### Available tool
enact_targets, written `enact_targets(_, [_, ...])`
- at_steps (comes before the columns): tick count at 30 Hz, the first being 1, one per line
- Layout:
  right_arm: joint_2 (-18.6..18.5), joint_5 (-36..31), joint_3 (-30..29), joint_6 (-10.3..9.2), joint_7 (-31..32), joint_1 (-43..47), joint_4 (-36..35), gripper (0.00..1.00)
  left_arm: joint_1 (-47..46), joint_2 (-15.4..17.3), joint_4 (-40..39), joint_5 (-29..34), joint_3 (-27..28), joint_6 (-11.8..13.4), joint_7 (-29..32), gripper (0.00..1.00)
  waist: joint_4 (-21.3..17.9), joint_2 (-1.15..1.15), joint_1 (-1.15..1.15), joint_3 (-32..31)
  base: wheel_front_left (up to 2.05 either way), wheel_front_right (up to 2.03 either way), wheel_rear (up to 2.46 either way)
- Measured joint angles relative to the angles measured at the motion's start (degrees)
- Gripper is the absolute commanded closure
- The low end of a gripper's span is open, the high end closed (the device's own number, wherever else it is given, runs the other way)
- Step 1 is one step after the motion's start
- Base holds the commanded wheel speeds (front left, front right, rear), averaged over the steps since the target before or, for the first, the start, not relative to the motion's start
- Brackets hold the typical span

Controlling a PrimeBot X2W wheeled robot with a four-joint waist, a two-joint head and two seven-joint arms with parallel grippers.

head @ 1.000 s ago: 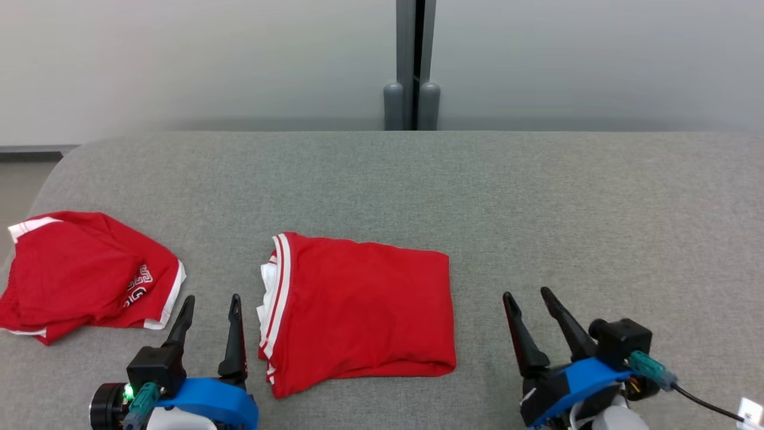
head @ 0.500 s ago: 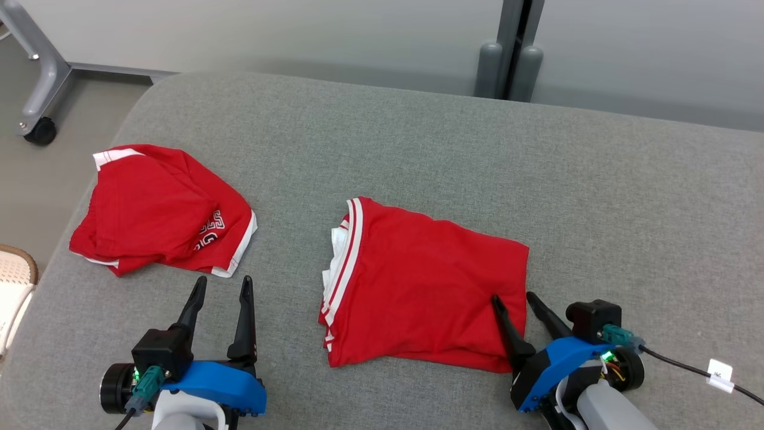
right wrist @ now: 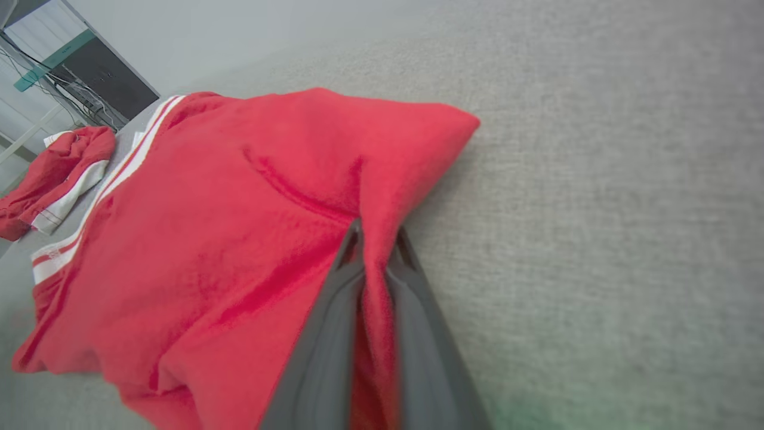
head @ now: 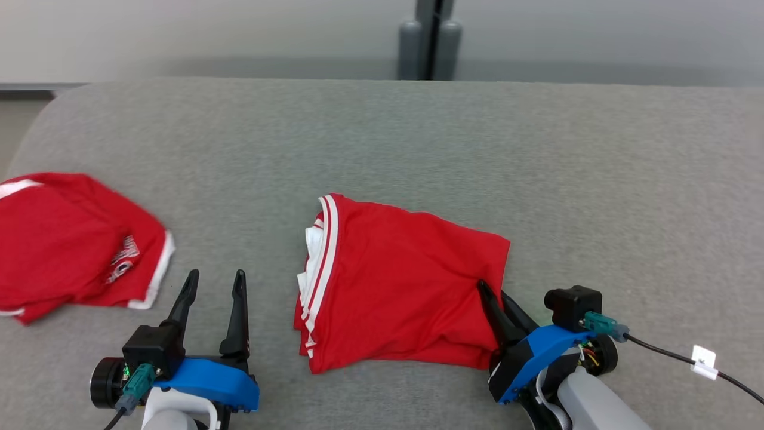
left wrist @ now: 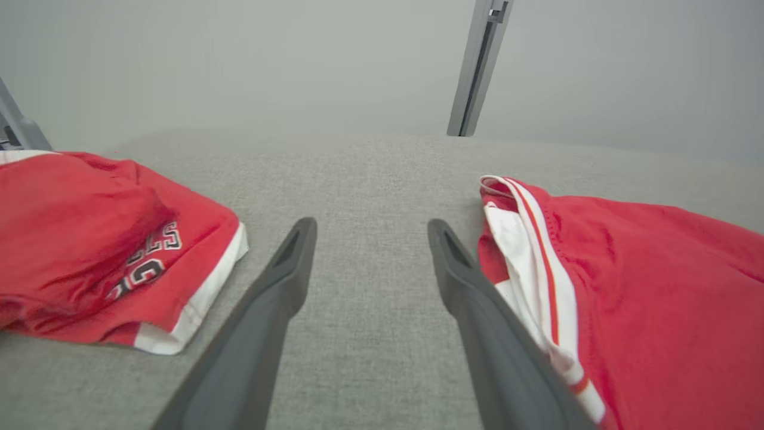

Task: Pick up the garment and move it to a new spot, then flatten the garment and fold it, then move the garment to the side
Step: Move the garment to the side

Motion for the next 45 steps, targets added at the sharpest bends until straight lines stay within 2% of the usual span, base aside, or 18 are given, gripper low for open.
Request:
enact_targets(14, [-0.2, -1.2, 0.9, -0.05, 0.0, 7.0, -9.6, 1.00, 1.2, 1.6, -3.3, 1.0, -1.5, 0.0, 0.0, 0.00, -25.7, 0.00, 0.00, 2.3, 0.00, 0.00, 0.00])
enact_targets(19, [-0.3, -2.0, 0.7, -0.05, 0.1, 9.5, -12.1, 1.00, 2.1, 1.7, -4.2, 1.4, -1.9, 0.0, 0.0, 0.00, -32.4, 0.00, 0.00, 1.2, 0.00, 0.00, 0.00])
enact_targets(23, [-0.3, -2.3, -0.1, -0.05, 0.1, 10.8, -14.0, 1.00, 2.1, 1.9, -4.8, 1.4, -2.2, 0.0, 0.0, 0.00, -35.7, 0.00, 0.00, 0.2, 0.00, 0.00, 0.00])
enact_targets(27, [-0.3, -4.0, -1.3, -0.05, 0.1, 10.6, -14.7, 1.00, 2.1, 2.3, -5.4, 1.4, -3.0, 0.0, 0.0, 0.00, -35.8, -0.01, -0.01, 0.5, 0.00, 0.00, 0.00])
enact_targets(33, [-0.3, -11.4, -6.9, -0.05, 0.1, 3.8, -9.9, 1.00, 1.4, 3.8, -5.9, 0.6, -4.2, 0.0, 0.0, 0.00, -32.1, -0.01, 0.00, 1.6, 0.00, 0.00, 0.00])
enact_targets(40, [-0.3, -27.6, -23.1, -0.04, 3.3, -6.4, -1.9, 1.00, -0.3, 5.4, -6.8, -1.1, -4.8, 0.0, 0.0, 0.00, -25.1, -0.01, 0.00, 3.4, 0.00, 0.00, 0.00])
enact_targets(45, [-0.8, -41.7, -37.3, -0.03, 8.0, -9.7, -3.0, 1.00, -0.5, 6.1, -7.0, -2.0, -4.5, 0.0, 0.0, 0.00, -20.6, -0.01, 0.00, 5.2, 0.00, 0.00, 0.00])
